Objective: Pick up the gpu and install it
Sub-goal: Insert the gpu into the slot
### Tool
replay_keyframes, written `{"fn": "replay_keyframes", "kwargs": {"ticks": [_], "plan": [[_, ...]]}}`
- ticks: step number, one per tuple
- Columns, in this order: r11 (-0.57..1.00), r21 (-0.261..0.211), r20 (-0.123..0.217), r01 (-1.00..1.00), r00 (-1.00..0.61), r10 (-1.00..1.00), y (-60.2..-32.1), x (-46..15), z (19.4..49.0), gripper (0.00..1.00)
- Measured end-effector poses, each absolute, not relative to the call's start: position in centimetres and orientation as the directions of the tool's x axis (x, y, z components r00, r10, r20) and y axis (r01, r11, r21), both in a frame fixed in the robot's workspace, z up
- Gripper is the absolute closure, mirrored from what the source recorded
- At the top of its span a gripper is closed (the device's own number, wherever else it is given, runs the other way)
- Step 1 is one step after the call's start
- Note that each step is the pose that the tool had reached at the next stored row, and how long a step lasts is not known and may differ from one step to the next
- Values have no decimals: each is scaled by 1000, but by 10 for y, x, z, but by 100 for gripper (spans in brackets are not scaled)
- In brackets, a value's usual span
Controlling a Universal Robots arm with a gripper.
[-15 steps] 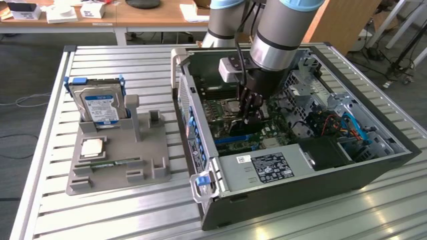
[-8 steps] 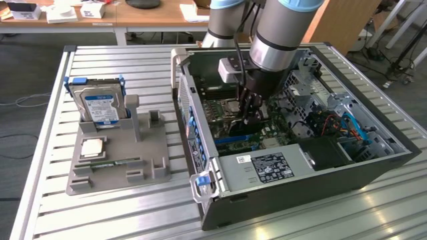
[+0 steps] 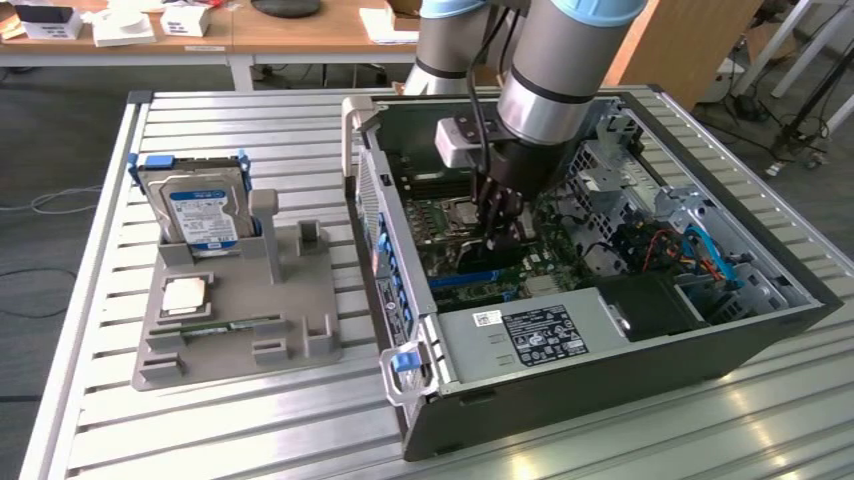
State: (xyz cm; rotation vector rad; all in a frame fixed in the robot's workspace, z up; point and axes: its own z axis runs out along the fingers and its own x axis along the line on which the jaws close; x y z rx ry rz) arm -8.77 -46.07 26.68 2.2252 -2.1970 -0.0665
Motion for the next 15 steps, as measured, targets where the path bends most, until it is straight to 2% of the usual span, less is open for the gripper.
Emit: {"fn": "replay_keyframes", "kwargs": {"ticks": [15], "plan": [[-13, 39, -21, -999, 12, -1000, -460, -89, 264, 73]]}}
